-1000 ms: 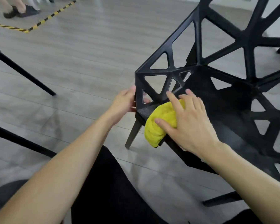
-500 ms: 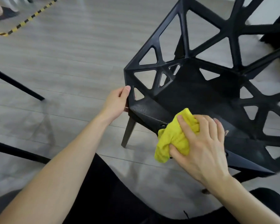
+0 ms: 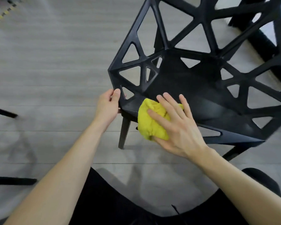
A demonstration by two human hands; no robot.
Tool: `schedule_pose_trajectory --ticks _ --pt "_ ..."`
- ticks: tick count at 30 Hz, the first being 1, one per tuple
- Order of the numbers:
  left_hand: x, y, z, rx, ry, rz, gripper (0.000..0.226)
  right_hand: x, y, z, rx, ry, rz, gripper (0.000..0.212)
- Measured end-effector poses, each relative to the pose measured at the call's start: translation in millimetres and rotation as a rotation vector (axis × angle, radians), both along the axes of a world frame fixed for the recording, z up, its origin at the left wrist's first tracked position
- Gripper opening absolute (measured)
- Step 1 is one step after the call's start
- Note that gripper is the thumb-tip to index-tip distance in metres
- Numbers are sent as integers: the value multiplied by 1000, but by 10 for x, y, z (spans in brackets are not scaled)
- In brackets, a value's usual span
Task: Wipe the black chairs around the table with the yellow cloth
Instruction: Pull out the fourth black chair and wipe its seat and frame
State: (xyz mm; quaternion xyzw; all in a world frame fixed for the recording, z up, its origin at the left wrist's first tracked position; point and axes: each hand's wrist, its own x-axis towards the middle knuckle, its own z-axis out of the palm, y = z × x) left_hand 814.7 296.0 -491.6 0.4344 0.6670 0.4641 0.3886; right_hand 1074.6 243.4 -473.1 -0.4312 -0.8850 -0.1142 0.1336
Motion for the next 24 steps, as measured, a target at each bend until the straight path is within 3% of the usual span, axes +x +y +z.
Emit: schedule_pose_trajectory --ticks 6,8,11,14,17,19,21,24 --pt "867 649 99 -71 43 -132 36 905 375 110 -40 -57 -264 81" --pt "1043 815 41 -89 62 -133 40 711 453 33 -15 -9 -414 81" --pt "1236 938 25 -81 178 -67 41 84 723 -76 -52 40 -527 99" --pt "1242 1011 11 -87 303 -9 39 57 958 -87 -20 64 -397 86" --pt "1202 1021 -40 -63 332 4 42 909 831 -181 101 155 -251 64" --pt "1223 1009 -71 -75 312 8 46 1662 700 -204 181 256 -394 53" --pt "1276 984 -74 -139 252 9 61 2156 603 -153 199 319 -679 51" --pt "1393 922 -79 -264 164 4 78 1755 630 -227 217 358 -892 59"
